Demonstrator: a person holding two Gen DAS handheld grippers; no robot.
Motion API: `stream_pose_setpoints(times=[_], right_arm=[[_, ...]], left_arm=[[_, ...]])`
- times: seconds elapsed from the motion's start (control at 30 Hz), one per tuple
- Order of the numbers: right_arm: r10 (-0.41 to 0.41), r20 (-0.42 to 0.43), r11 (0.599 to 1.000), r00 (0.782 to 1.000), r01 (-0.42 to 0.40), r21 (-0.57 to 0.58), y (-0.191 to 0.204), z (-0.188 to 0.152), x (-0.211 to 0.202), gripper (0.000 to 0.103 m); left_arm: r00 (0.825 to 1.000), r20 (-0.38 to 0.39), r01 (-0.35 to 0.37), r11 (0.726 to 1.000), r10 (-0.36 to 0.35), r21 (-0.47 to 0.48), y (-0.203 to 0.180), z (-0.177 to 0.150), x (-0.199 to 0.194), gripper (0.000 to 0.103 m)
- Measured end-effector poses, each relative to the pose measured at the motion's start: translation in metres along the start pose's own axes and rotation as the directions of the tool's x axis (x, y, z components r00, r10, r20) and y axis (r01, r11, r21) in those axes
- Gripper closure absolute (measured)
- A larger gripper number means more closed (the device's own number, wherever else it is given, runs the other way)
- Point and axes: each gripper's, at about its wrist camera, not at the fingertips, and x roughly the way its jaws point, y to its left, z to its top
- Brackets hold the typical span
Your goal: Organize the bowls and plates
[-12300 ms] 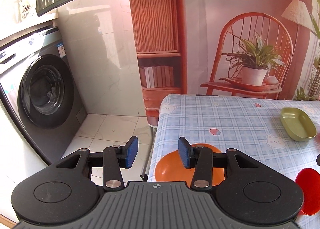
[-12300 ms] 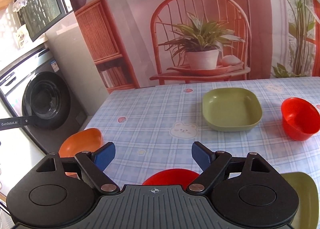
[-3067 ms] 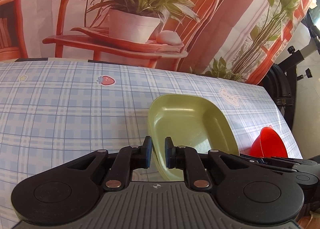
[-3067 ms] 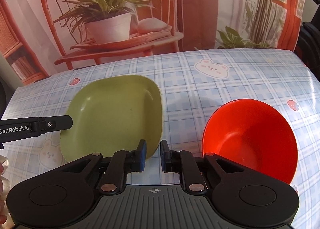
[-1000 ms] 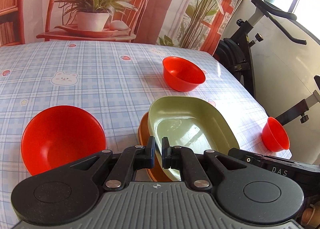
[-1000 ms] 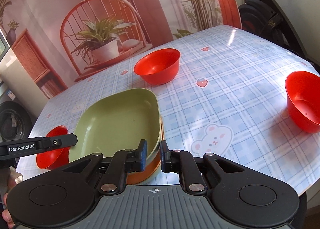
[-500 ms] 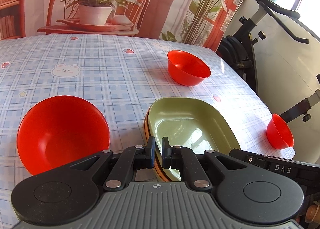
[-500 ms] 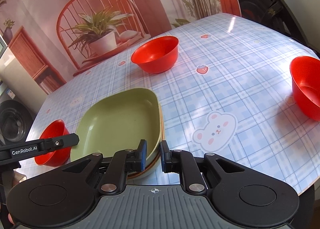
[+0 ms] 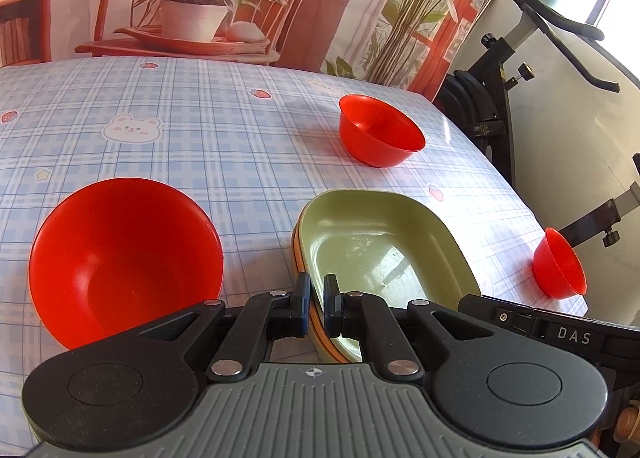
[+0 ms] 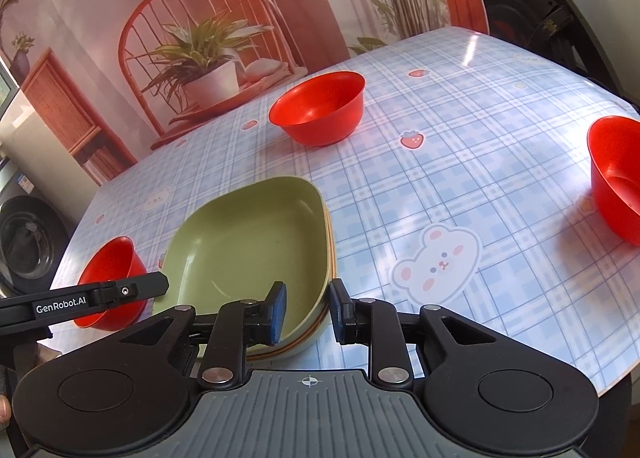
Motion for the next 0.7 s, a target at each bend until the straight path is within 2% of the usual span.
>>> stream_pose_setpoints(times=[0.7], right_arm=[[-0.009, 0.068, 1.000, 0.998, 0.008, 0.015, -0.002, 0.007, -0.012, 0.080]], left_arm=[[0.998, 0.059, -0.005, 1.000, 0.005, 0.005, -0.002, 0.002, -0.013, 0.093]])
